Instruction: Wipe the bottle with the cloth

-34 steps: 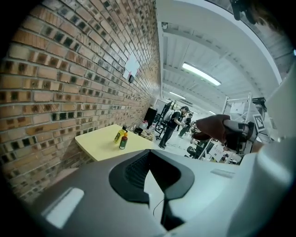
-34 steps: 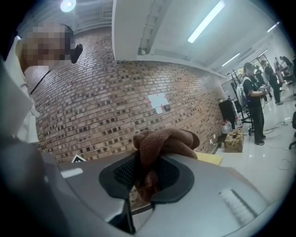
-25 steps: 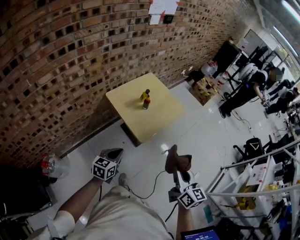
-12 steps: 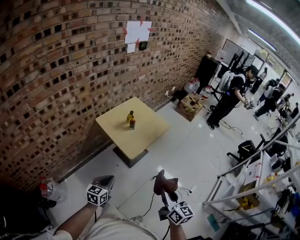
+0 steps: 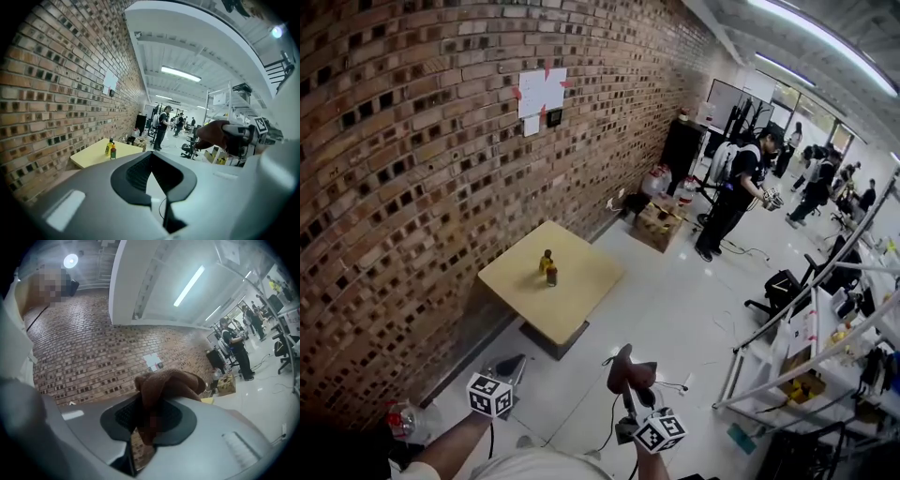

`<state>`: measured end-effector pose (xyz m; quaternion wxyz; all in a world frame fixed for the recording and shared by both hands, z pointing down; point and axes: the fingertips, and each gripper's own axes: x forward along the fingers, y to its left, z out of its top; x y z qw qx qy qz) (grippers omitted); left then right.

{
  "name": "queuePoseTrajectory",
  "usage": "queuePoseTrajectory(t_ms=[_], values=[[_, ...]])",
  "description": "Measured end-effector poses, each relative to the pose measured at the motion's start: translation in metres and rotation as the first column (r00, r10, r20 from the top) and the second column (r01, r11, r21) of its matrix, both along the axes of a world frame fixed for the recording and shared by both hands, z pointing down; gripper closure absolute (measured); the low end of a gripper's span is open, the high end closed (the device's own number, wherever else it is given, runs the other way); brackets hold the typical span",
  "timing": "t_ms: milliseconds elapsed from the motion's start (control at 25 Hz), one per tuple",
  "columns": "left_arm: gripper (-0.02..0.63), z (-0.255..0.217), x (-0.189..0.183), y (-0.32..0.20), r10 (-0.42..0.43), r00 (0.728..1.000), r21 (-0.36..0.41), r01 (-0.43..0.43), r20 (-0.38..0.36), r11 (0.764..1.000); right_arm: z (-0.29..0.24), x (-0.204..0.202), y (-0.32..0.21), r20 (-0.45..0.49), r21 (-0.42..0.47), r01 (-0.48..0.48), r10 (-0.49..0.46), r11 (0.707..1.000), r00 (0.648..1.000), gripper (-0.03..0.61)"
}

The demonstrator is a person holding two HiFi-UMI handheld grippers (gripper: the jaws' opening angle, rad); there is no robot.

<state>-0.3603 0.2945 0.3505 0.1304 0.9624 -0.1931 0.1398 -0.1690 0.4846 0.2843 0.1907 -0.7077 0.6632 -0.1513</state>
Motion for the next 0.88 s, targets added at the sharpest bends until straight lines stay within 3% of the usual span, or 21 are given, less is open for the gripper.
queuePoseTrajectory(t_ms=[360,520,720,880], values=[[0.601,0.021,-0.012,-0.013,0.139,0.990,-0.028,-0.138,0.032,0.990,0.008,-0.029,-0.030,0.022,0.006,-0.099,0.099,0.995,0.995,0.509],[0.601,0.029,-0.022,-0.029,0.171,0.984,-0.002,-0.172,0.041,0.985,0.010,-0.040,-0.043,0.029,0.008,-0.131,0.131,0.991,0.991,0.509],[0.601,0.029,-0.024,-0.047,0.146,0.989,0.004,-0.146,0.032,0.989,0.016,-0.047,-0.052,0.009,-0.015,-0.115,0.115,0.993,0.993,0.509],[0.601,0.019,-0.018,-0.055,0.087,0.996,0.018,-0.087,0.011,0.996,0.012,-0.028,-0.052,0.003,-0.009,-0.091,0.091,0.996,0.996,0.509]])
